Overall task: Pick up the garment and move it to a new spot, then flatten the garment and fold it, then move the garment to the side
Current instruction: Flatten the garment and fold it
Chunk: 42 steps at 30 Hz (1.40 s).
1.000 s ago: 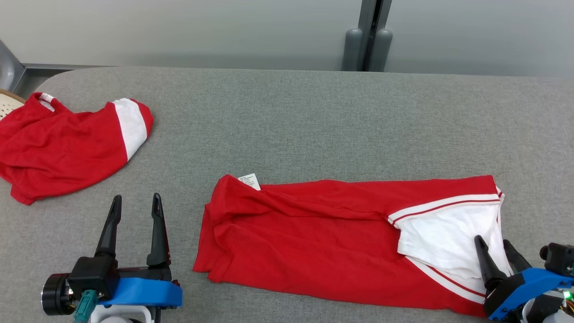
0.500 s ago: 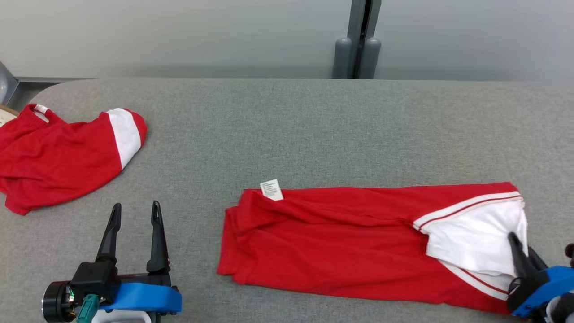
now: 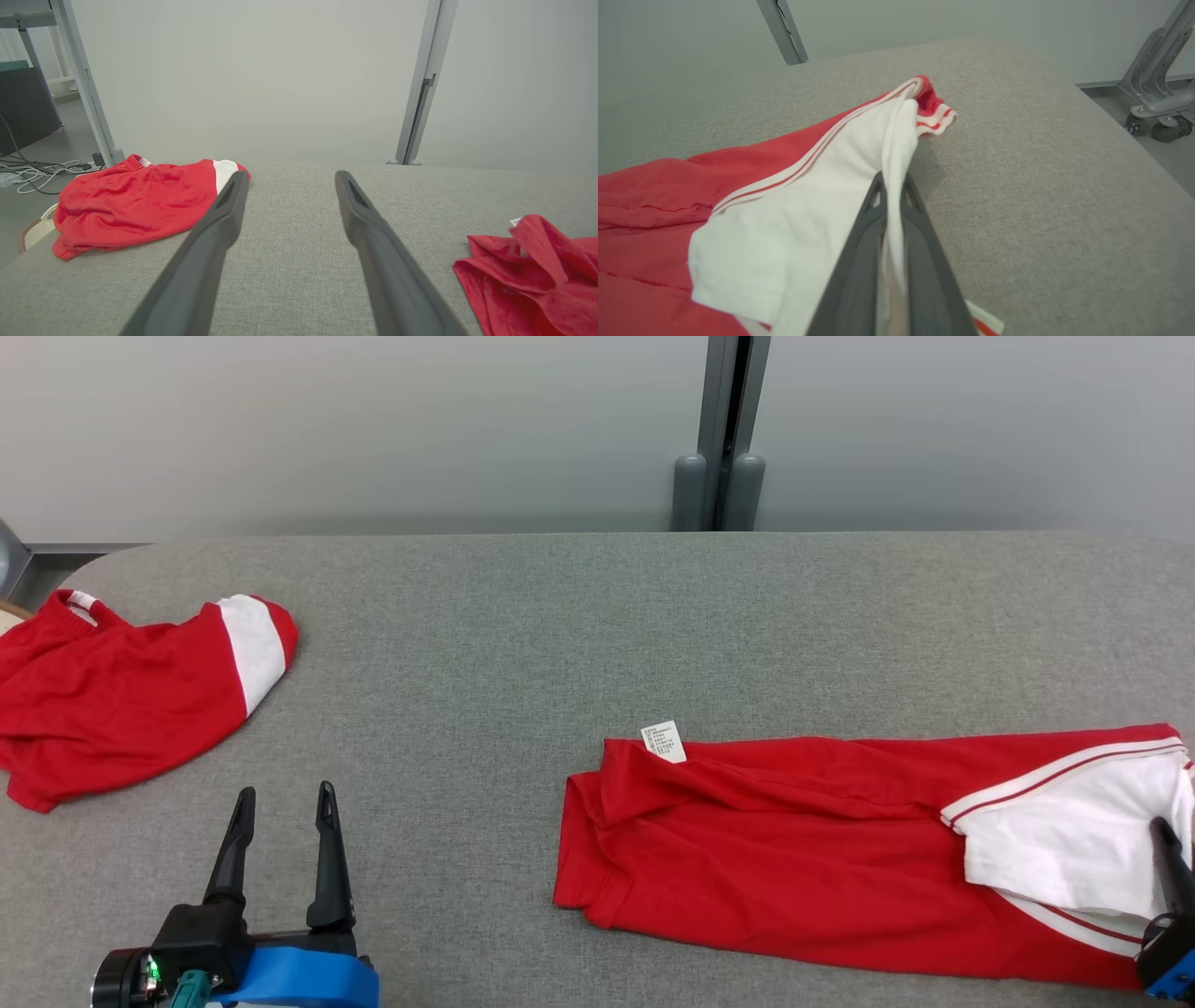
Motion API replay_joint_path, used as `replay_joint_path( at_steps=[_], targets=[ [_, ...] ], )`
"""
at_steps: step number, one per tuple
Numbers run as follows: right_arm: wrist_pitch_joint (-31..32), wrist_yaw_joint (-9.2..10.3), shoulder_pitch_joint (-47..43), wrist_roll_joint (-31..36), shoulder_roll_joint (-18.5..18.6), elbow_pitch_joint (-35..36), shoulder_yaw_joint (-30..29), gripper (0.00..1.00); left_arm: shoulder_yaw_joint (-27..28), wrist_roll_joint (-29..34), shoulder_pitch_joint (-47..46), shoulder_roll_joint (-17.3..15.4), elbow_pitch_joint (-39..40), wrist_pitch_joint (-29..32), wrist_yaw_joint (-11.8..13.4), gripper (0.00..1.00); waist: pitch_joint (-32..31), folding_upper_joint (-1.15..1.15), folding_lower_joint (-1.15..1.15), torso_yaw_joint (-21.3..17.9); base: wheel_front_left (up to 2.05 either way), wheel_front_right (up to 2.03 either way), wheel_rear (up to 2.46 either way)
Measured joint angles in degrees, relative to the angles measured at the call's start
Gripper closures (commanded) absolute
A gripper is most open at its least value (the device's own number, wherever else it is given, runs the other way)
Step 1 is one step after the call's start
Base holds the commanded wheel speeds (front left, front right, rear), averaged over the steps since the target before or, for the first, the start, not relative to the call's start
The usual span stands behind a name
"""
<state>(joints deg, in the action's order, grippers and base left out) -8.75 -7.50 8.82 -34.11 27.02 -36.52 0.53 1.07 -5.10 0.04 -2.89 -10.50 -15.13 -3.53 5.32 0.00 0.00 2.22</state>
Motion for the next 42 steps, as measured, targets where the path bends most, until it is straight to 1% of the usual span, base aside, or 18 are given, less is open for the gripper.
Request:
replay_joint_path(
  at_steps=[5,9,15,22,26,31,42],
  targets=[
    [1.45,0.01,-1.01,0.37,-2.01,5.3,0.12,1.0,-0.05,-0.44,0.48,0.0,-0.43,0.0,0.01,0.0,-0.48,0.0,0.0,-0.52,0.0,0.0,0.0],
    [3.41,0.01,-2.36,1.34,-3.03,11.15,0.86,1.0,-0.14,-0.46,0.48,-0.01,-0.67,0.0,0.01,0.0,-0.65,0.0,0.0,-0.77,0.0,0.0,0.0],
    [7.05,0.01,-3.75,2.87,-6.06,20.95,3.27,1.0,-0.69,-0.71,0.48,-0.01,-0.98,-0.01,0.0,0.0,-0.37,0.0,0.0,-0.97,0.0,0.0,0.0],
    [10.53,0.01,-3.98,4.02,-9.29,28.59,7.59,1.0,-1.57,-0.87,0.36,-0.01,-1.44,0.0,0.04,0.0,-0.24,0.0,0.0,-0.63,0.0,0.0,0.0],
    [11.63,0.01,-2.86,4.16,-11.07,30.74,10.92,1.0,-1.78,0.32,-0.23,-0.01,-1.86,0.0,0.29,0.0,-0.01,0.0,0.0,-0.23,0.0,0.0,0.0],
    [12.25,0.01,-0.62,4.15,-13.08,31.53,15.53,1.0,-2.66,-0.1,-0.63,-0.01,-2.56,0.0,0.56,0.0,0.37,0.0,0.0,0.55,0.0,0.0,0.0],
    [11.62,0.01,4.8,3.2,-16.83,28.43,23.64,1.0,-3.05,-0.81,-1.77,0.0,-3.2,0.0,0.63,0.0,1.22,0.0,0.0,2.71,0.0,0.0,0.0]
  ],
)
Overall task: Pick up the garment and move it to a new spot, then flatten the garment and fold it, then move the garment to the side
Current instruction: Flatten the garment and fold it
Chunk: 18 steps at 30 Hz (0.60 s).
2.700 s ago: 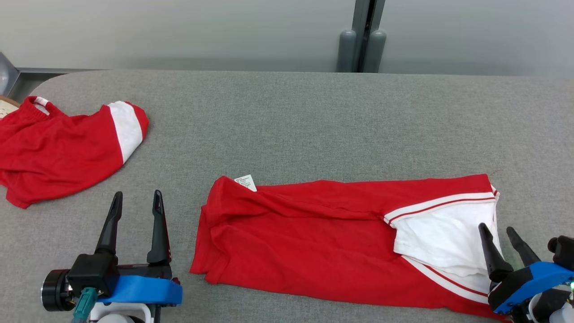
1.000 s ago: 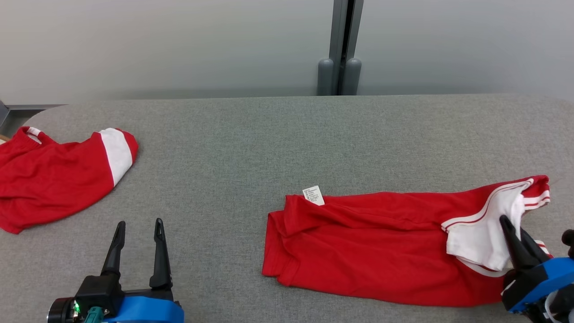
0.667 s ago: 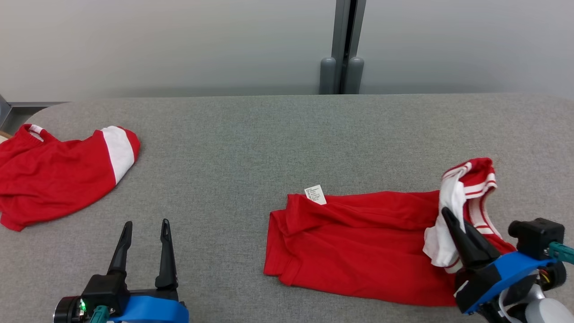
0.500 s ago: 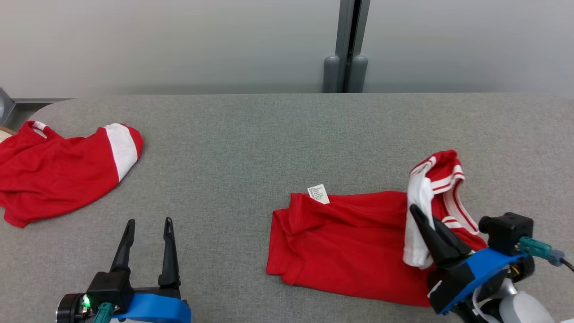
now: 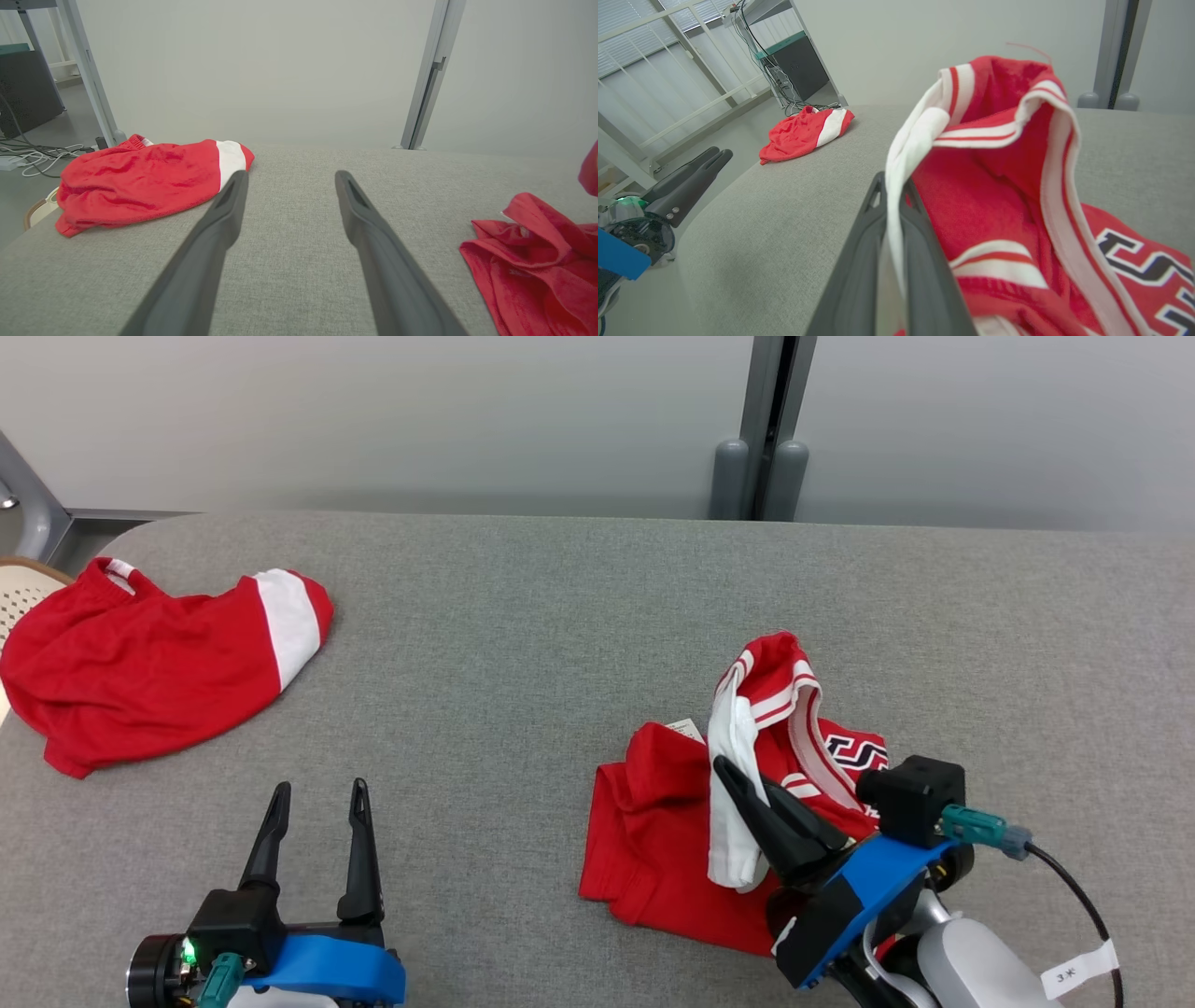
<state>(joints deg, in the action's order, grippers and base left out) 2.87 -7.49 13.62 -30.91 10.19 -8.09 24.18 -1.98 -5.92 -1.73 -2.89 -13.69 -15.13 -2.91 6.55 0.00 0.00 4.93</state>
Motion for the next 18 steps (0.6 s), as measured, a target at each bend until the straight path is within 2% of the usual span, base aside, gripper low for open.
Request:
replay_joint_path(
  at_steps=[11,12,13,18],
  targets=[
    [-2.74,0.0,3.54,-1.41,-2.22,-6.47,3.93,1.0,-0.01,0.2,-0.74,-0.01,-0.56,0.0,0.08,0.0,0.81,0.0,0.0,1.37,0.0,0.0,0.0],
    [-3.12,0.0,3.9,-1.55,-2.33,-7.03,4.09,0.58,0.01,0.2,-0.77,-0.01,-0.58,0.0,0.08,0.0,0.82,0.0,0.0,1.37,0.0,0.0,0.0],
    [-3.48,0.0,4.11,-1.68,-2.38,-7.45,4.39,0.0,0.08,0.2,-0.77,-0.01,-0.62,-0.01,0.09,0.0,0.82,0.0,0.0,1.34,0.0,0.0,0.0],
    [-5.95,0.0,5.1,-2.03,-2.18,-8.37,4.72,0.0,0.36,-0.12,-0.77,-0.01,-1.02,0.0,-0.16,0.0,0.63,0.0,0.0,0.87,0.0,0.0,0.0]
  ],
)
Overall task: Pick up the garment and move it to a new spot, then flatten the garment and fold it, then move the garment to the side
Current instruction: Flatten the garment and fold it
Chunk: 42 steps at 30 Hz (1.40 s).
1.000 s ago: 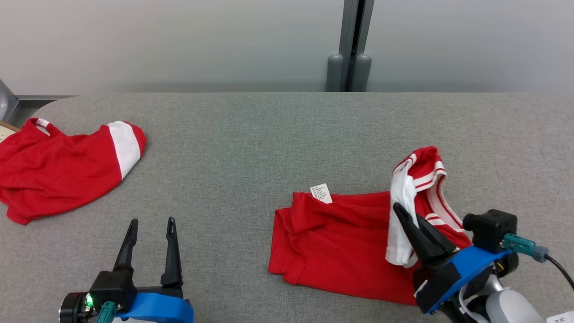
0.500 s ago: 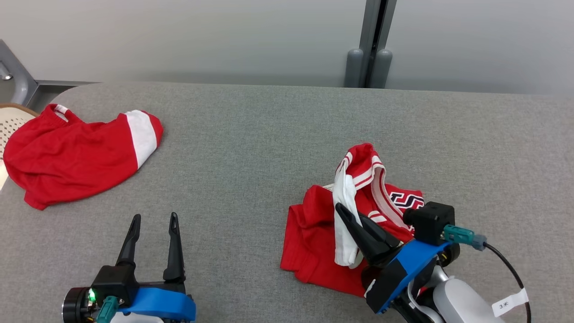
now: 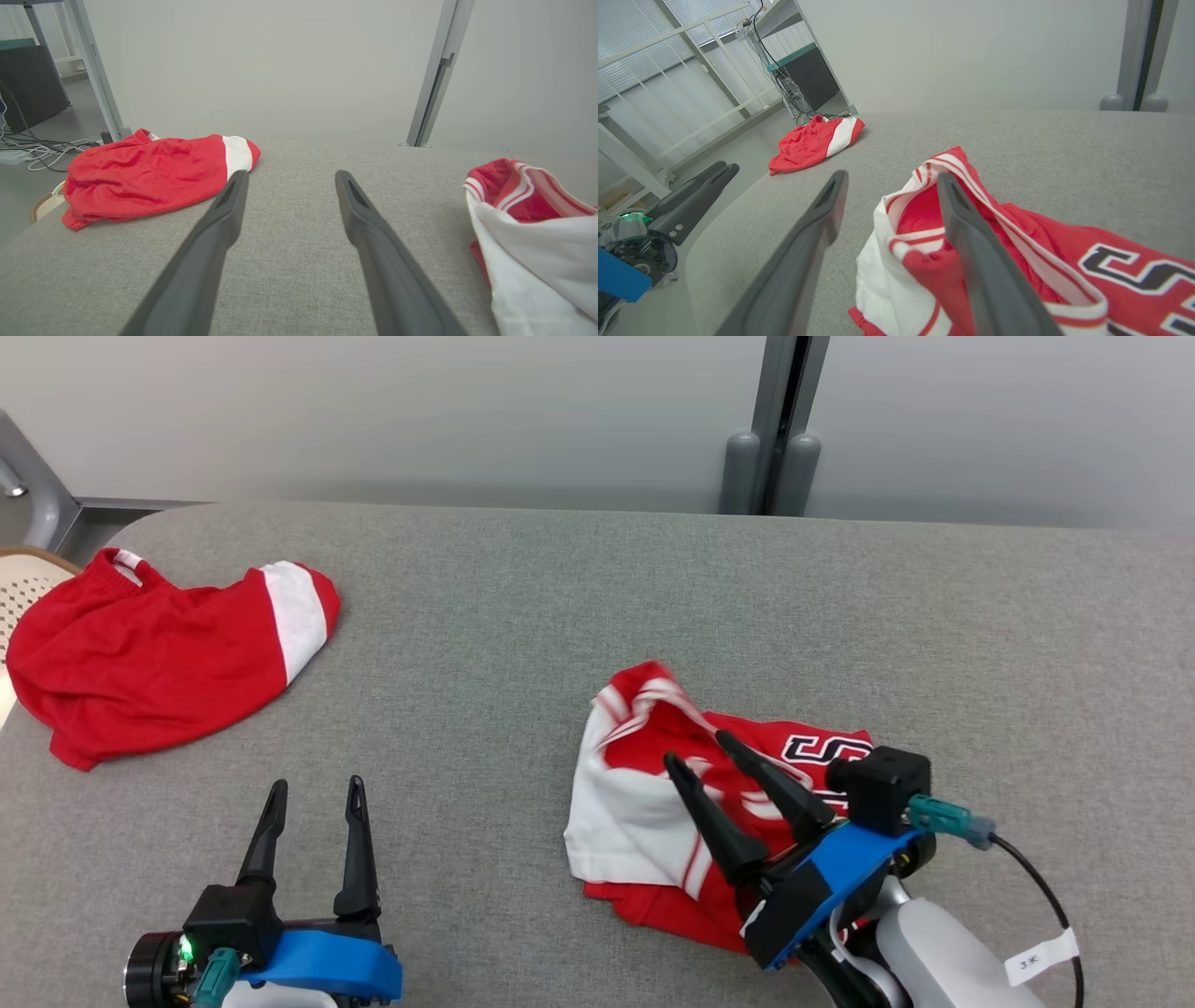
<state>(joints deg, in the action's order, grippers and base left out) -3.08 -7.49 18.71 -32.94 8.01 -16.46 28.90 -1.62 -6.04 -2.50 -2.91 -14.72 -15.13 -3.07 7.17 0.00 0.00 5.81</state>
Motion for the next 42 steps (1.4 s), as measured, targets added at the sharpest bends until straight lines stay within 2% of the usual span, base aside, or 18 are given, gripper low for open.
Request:
replay_joint_path(
  at_steps=[5,14,20,26,42],
  targets=[
    [-3.07,0.0,0.09,0.15,1.74,0.52,-2.82,0.0,0.49,-0.07,0.09,0.01,-0.33,0.0,-0.34,0.0,-0.74,0.0,0.0,-0.84,0.0,0.0,0.0],
    [-7.69,0.0,-3.81,3.19,4.68,2.19,-12.81,0.0,1.11,-0.43,1.22,0.01,-0.37,0.0,-1.36,0.0,-2.3,0.0,0.0,-2.57,0.0,0.0,0.0],
    [-9.76,0.0,-8.6,5.5,5.1,3.86,-19.18,0.0,1.72,0.12,1.68,0.01,-1.37,0.0,-1.02,0.0,-3.23,0.0,0.0,-3.48,0.0,0.0,0.0],
    [-10.93,0.0,-13.28,9.02,5.49,5.43,-22.17,0.0,2.42,1.09,2.52,0.01,-1.59,0.0,-1.0,0.0,-4.92,0.0,0.01,-4.1,0.0,0.0,0.0],
    [-11.81,0.0,-21.92,14.4,0.01,7.23,-28.66,0.0,2.68,2.6,4.51,0.0,0.43,0.0,-2.01,0.0,-8.04,0.0,0.01,-3.43,0.0,0.0,0.0]
  ],
)
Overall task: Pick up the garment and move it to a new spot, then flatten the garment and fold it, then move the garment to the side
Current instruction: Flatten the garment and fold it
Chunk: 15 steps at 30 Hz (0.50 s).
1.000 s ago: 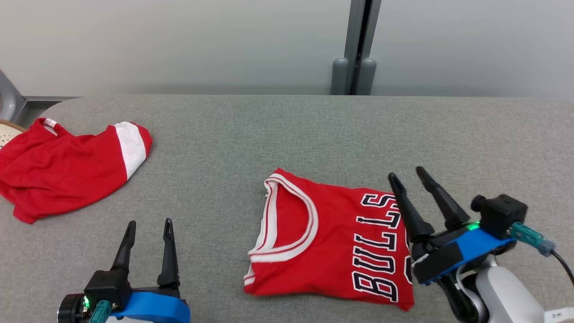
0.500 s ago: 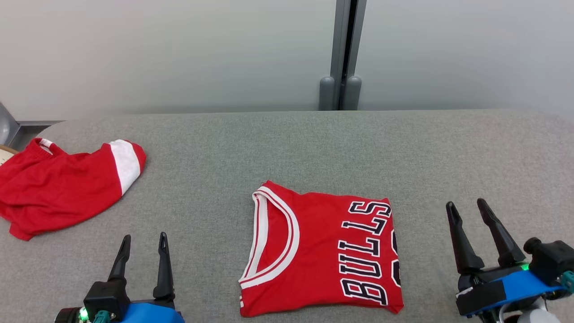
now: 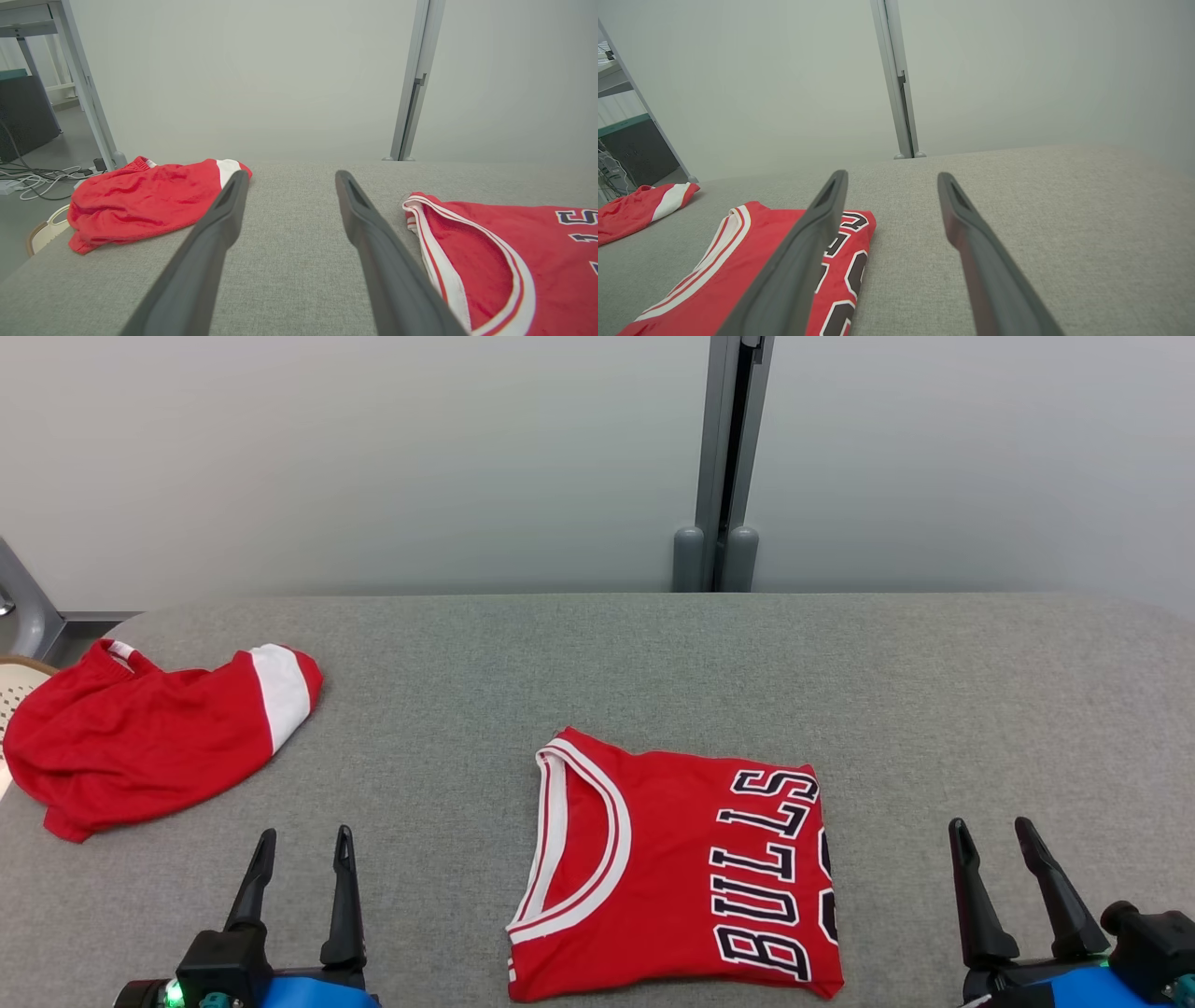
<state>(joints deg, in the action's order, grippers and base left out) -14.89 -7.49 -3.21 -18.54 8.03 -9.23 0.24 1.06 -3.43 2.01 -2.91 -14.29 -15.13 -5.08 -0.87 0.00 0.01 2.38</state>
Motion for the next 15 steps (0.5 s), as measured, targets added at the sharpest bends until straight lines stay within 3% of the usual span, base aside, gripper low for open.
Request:
replay_joint_path(
  at_steps=[15],
  targets=[
    [-0.08,0.0,-2.17,4.99,-3.1,0.82,-1.58,0.0,-1.46,0.51,-0.12,-0.04,-0.12,0.0,-0.35,0.0,-0.68,0.0,-0.01,0.52,0.0,0.0,0.0]
  ],
)
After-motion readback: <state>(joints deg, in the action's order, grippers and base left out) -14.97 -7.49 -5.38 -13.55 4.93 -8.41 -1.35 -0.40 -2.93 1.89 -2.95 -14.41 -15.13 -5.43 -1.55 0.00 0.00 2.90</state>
